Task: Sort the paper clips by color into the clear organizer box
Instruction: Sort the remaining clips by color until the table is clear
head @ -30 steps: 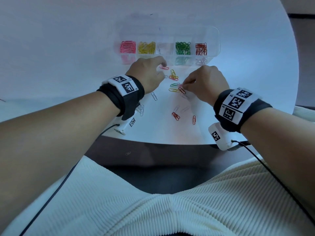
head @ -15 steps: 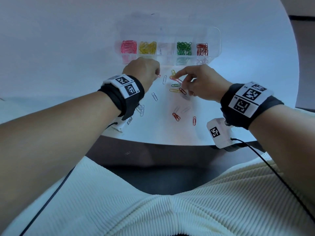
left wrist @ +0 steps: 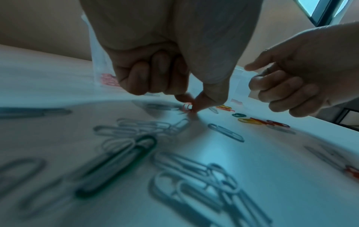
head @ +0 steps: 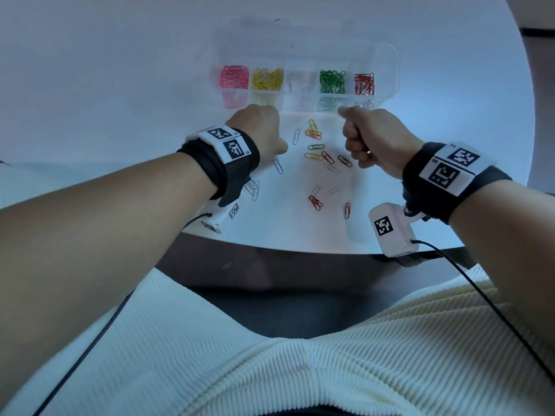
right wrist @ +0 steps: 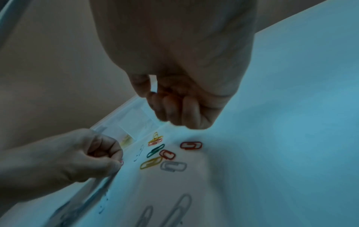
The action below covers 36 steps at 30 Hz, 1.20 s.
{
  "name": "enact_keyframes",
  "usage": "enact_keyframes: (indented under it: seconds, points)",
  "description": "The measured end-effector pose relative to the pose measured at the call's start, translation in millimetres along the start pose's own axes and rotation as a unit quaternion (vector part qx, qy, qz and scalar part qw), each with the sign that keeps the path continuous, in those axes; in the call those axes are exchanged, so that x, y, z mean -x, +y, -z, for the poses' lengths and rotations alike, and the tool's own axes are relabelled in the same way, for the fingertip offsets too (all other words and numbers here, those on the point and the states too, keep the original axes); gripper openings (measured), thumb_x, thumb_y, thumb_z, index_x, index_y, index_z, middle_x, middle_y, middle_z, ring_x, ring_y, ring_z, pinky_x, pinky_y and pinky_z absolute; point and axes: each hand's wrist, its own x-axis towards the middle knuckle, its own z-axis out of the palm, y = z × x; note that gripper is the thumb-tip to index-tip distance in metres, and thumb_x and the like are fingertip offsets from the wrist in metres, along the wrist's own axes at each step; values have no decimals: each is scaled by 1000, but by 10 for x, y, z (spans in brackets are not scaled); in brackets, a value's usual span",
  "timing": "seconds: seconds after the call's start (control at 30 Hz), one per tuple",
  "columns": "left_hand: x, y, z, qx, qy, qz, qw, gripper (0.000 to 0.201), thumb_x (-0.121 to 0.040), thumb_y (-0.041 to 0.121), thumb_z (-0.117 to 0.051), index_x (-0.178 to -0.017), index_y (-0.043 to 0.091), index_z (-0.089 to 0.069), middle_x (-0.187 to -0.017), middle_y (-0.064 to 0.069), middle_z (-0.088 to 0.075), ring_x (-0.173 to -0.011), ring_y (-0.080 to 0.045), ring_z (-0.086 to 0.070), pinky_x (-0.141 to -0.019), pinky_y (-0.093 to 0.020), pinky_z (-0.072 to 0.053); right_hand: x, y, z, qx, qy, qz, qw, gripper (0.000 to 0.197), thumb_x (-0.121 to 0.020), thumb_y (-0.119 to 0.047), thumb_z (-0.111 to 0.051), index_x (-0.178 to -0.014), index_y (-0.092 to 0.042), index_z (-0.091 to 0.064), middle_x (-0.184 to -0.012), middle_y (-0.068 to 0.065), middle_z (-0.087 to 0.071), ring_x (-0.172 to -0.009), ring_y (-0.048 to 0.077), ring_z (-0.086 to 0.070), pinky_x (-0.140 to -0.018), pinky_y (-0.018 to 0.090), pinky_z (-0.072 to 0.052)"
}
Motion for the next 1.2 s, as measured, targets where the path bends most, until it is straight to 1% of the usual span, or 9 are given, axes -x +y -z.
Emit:
enact_keyframes:
  seconds: [0.07,0.13,0.2,0.27,0.43,0.6,0.87,1.03,1.2]
  points:
    - [29,-4,-6,-16,-2,-6,1000,21,-84,24,-52,-71,6,-50,-69,-7,-52,-68,-29,-53,-60,-31,-46,-27,35,-38,143,61,64,986,41,-91,-44,-59,-63,-18,-46,-56,-4,-40,-48,13,-35,-48,24,-28]
    - [62,-15,-10,-10,5,-6,1000,20,-91,27,-41,-83,8,-44,-75,-9,-46,-73,-30,-48,-63,-33,-41,-63,81,-73,246,108,114,956,31,-87,-46,-66,-72,-19,-62,-58,-8,-48,-51,5,-44,-48,20,-31]
    - [87,-19,22,31,22,-6,999,20,-94,27,-34,-87,9,-41,-80,-10,-46,-75,-30,-46,-66,-34,-38,-92,87,-110,289,124,129,941,26,-83,-47,-71,-81,-22,-71,-63,-10,-49,-56,3,-46,-48,20,-29]
    - [80,-17,80,88,35,-10,996,25,-94,23,-34,-72,11,-37,-74,-7,-43,-71,-27,-42,-62,-32,-32,-133,70,-138,307,133,122,934,26,-79,-48,-74,-86,-23,-74,-68,-8,-51,-62,9,-50,-48,22,-29]
    - [98,-27,199,193,41,-25,980,28,-87,20,-34,-59,16,-30,-64,0,-36,-64,-21,-39,-55,-30,-30,-192,-57,-199,324,126,99,933,26,-76,-46,-79,-79,-21,-73,-68,-2,-63,-69,18,-62,-55,23,-41]
    - [156,-70,181,251,67,-29,965,31,-89,7,-35,-60,17,-29,-60,0,-34,-67,-19,-41,-60,-31,-30,-222,-145,-288,353,129,88,923,12,-78,-33,-78,-79,-22,-72,-89,14,-70,-71,20,-66,-64,27,-51]
    - [213,-14,242,336,22,-38,941,25,-86,2,-31,-69,19,-40,-60,3,-39,-58,-16,-34,-59,-30,-32,-182,-117,-355,361,126,96,919,11,-82,-31,-74,-84,-21,-73,-61,-2,-58,-52,14,-53,-51,22,-41]
    - [239,64,331,259,-19,-32,965,30,-85,1,-35,-61,13,-47,-58,3,-44,-55,-16,-38,-56,-25,-33,-219,-57,-363,416,126,79,897,31,-78,-36,-73,-91,-9,-66,-85,10,-65,-71,25,-59,-61,27,-42]
    - [265,73,367,186,-26,9,982,19,-86,6,-41,-76,13,-55,-69,-6,-45,-64,-19,-38,-56,-28,-29,-155,-31,-310,431,121,51,893,29,-85,-34,-60,-75,-8,-55,-68,8,-54,-59,24,-50,-54,25,-36]
